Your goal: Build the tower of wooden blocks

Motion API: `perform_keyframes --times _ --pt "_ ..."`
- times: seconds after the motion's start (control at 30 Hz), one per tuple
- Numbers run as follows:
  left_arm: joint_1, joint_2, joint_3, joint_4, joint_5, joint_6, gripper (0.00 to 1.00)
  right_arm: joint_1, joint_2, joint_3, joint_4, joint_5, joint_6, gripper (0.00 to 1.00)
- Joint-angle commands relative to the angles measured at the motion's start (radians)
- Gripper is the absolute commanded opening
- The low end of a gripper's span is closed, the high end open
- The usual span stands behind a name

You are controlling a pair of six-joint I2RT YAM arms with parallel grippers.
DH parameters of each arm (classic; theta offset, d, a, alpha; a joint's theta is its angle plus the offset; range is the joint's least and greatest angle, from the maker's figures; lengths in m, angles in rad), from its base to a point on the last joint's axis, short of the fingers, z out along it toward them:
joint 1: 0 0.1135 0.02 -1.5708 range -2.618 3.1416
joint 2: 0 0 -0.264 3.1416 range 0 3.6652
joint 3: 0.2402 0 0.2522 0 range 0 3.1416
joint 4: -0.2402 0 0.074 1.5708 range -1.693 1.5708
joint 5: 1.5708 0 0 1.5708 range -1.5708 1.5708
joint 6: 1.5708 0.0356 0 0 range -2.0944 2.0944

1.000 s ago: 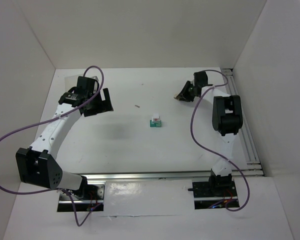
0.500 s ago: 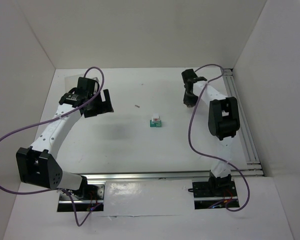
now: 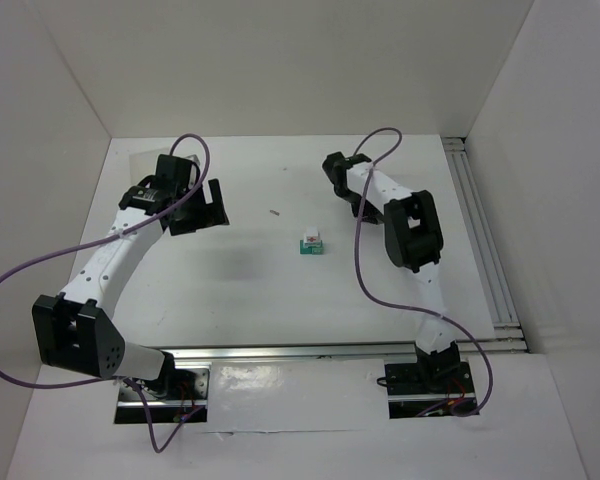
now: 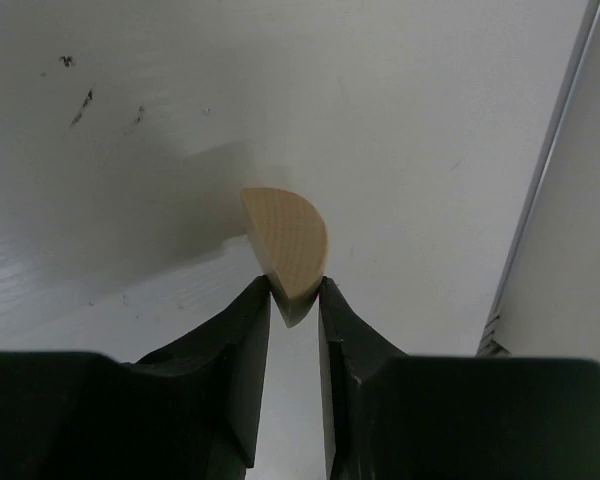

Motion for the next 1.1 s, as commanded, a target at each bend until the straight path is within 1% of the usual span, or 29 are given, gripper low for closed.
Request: perform_keyframes --times 0.0,0.17,0.3,0.4,0.6,0.77,0.8,0.83,0.87,1.0,1.07 --pt "-0.005 -0.025 0.034 0.014 0.007 0.014 0.98 0.021 0.055 0.061 -0.135 0.106 0.015 0.28" --pt "-0.005 -0.035 0.034 0.004 -0.002 0.014 0.98 0.056 0.127 0.153 -0.154 0.106 0.005 0.35" --pt "-0.005 -0.035 0.025 0.004 -0.002 0.014 0.98 0.077 0.197 0.247 -0.197 0.127 0.005 0.36" --pt "-0.005 -0.044 0.025 0.004 -0.002 0.014 0.98 0.087 0.232 0.281 -0.207 0.128 0.005 0.45" --pt "-0.005 -0.044 0.025 0.004 -0.013 0.014 0.98 0.114 0.254 0.357 -0.207 0.118 -0.014 0.50" --pt "-0.005 -0.044 0.025 0.004 -0.013 0.014 0.98 0.114 0.263 0.396 -0.207 0.109 -0.025 0.50" --pt "-0.005 -0.044 0.025 0.004 -0.013 0.014 0.98 0.114 0.263 0.396 -0.207 0.118 -0.025 0.46" --pt "-0.005 -0.044 0.025 0.004 -0.004 0.014 0.98 0.114 0.263 0.396 -0.207 0.132 -0.025 0.40" --pt "-0.005 -0.044 0.025 0.004 -0.004 0.014 0.98 0.114 0.253 0.387 -0.207 0.132 -0.025 0.38" --pt "-0.005 -0.044 0.015 0.004 -0.004 0.014 0.98 0.114 0.222 0.350 -0.207 0.183 0.002 0.38" --pt "-0.005 -0.044 0.015 0.004 -0.004 0.014 0.98 0.114 0.207 0.332 -0.207 0.204 0.002 0.35"
